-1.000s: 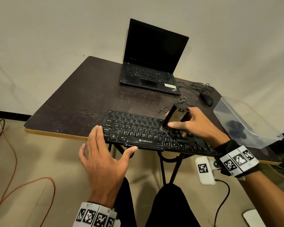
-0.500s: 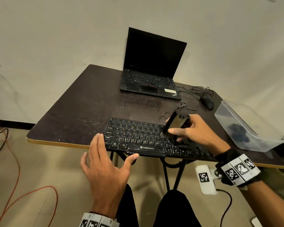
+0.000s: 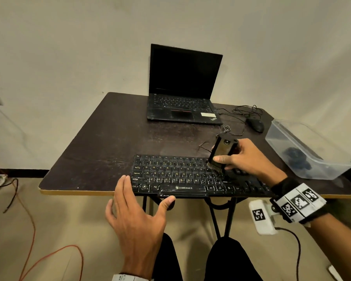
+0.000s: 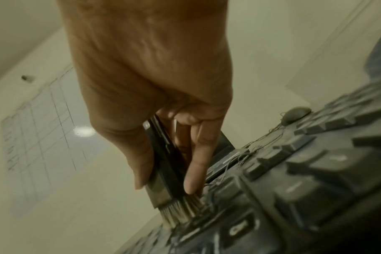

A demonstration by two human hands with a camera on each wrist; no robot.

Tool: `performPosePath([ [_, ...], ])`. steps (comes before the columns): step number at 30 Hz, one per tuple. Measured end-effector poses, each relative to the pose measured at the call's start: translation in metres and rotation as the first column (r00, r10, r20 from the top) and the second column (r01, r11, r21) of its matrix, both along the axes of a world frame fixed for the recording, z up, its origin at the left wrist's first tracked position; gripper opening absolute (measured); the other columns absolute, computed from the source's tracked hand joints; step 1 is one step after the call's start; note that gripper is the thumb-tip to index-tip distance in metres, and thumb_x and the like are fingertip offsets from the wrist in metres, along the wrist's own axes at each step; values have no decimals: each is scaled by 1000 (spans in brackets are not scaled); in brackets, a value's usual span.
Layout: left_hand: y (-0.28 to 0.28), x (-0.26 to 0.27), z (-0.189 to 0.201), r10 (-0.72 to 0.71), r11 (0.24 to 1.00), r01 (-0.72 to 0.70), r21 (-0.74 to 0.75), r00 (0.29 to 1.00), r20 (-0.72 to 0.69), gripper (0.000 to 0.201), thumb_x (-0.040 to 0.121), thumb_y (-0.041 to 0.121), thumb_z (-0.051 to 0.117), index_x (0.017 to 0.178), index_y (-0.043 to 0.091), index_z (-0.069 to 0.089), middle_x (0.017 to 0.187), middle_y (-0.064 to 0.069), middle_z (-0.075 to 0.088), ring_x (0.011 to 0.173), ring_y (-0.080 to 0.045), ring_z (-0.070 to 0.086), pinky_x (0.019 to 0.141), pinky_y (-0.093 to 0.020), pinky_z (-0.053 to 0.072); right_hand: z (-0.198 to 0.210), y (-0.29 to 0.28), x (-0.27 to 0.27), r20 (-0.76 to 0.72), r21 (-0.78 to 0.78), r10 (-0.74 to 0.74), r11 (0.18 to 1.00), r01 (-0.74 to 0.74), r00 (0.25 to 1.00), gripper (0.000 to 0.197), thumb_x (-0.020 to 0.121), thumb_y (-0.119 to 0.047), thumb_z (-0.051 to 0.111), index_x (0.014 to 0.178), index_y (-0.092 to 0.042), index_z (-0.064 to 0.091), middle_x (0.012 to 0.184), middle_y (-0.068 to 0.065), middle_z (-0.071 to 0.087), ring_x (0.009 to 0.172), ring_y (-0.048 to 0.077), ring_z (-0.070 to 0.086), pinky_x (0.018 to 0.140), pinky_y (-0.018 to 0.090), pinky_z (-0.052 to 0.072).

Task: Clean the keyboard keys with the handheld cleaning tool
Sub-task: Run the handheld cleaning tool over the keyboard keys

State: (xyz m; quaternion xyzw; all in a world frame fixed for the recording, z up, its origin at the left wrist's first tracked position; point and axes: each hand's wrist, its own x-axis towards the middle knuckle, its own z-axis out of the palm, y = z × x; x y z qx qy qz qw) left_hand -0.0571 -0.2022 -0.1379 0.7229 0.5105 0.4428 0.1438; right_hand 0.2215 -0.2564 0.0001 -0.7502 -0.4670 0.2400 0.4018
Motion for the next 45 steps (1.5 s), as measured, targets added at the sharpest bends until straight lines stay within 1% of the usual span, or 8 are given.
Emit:
performPosePath([
  [3, 0, 1, 0, 10, 1000, -11, 25, 999, 43, 115, 74, 86, 59, 151, 3, 47, 158, -10, 49, 141, -31, 53, 114, -57, 36, 1, -2, -6, 14, -45, 96, 994, -96, 995, 24, 88, -16, 87, 110, -15, 78, 97, 0, 83, 87, 14, 80, 79, 35, 64],
  [6, -3, 2, 4, 3, 994, -9, 110, 998, 57, 106, 74, 74, 73, 148, 2, 51, 157, -10, 51, 140, -30, 54, 114, -58, 37, 1, -1, 0, 160, 0, -52, 999, 53, 986, 19, 84, -26, 90, 98, -23, 77, 85, -8, 80, 72, -1, 73, 73, 29, 54],
  [10, -8, 7, 6, -85, 945, 48, 324, 991, 100, 65, 79, 42, 83, 129, 4, 69, 138, -9, 65, 131, -25, 60, 112, -55, 41, -2, -2, -4, 109, 3, 38, 999, -38, 993, 25, 85, -25, 90, 107, -20, 79, 98, -4, 83, 93, 13, 79, 95, 45, 61],
  [15, -21, 25, -2, -367, 838, 286, 465, 926, 93, 23, 82, 13, 84, 105, 7, 81, 114, 3, 67, 111, -20, 68, 99, -46, 53, -8, -3, 6, 140, 62, -71, 996, 63, 988, 23, 82, -26, 92, 101, -25, 79, 96, -8, 83, 92, 11, 79, 95, 50, 61],
  [20, -26, 32, -10, -443, 834, 400, 380, 896, 30, 27, 81, 19, 86, 106, 11, 80, 113, 1, 68, 116, -19, 64, 98, -46, 51, -9, -7, 3, 132, -26, 83, 996, -80, 988, 26, 84, -29, 90, 107, -24, 79, 98, -2, 82, 94, 17, 78, 95, 50, 61],
  [24, -25, 31, -12, -469, 828, 411, 383, 880, 71, 26, 87, 25, 77, 109, 12, 80, 118, 5, 63, 122, -12, 58, 107, -35, 44, -3, -10, 12, 177, 6, -46, 999, 46, 983, 21, 84, -26, 90, 101, -23, 78, 93, -5, 81, 88, 11, 76, 87, 39, 60],
  [39, -30, 31, -12, -471, 839, 419, 348, 879, 77, 30, 86, 27, 73, 113, 14, 77, 118, 5, 61, 118, -16, 60, 107, -35, 42, 2, -16, 23, 199, -42, 24, 999, -16, 980, 29, 84, -26, 89, 108, -17, 77, 97, 2, 81, 88, 19, 78, 88, 47, 63],
  [45, -29, 30, -12, -478, 839, 435, 328, 876, 61, 32, 87, 27, 72, 117, 15, 76, 121, 7, 61, 119, -16, 60, 107, -38, 43, 4, -20, 18, 104, -59, 105, 993, -99, 989, 27, 88, -17, 87, 112, -11, 77, 98, 4, 82, 91, 20, 79, 80, 32, 65],
])
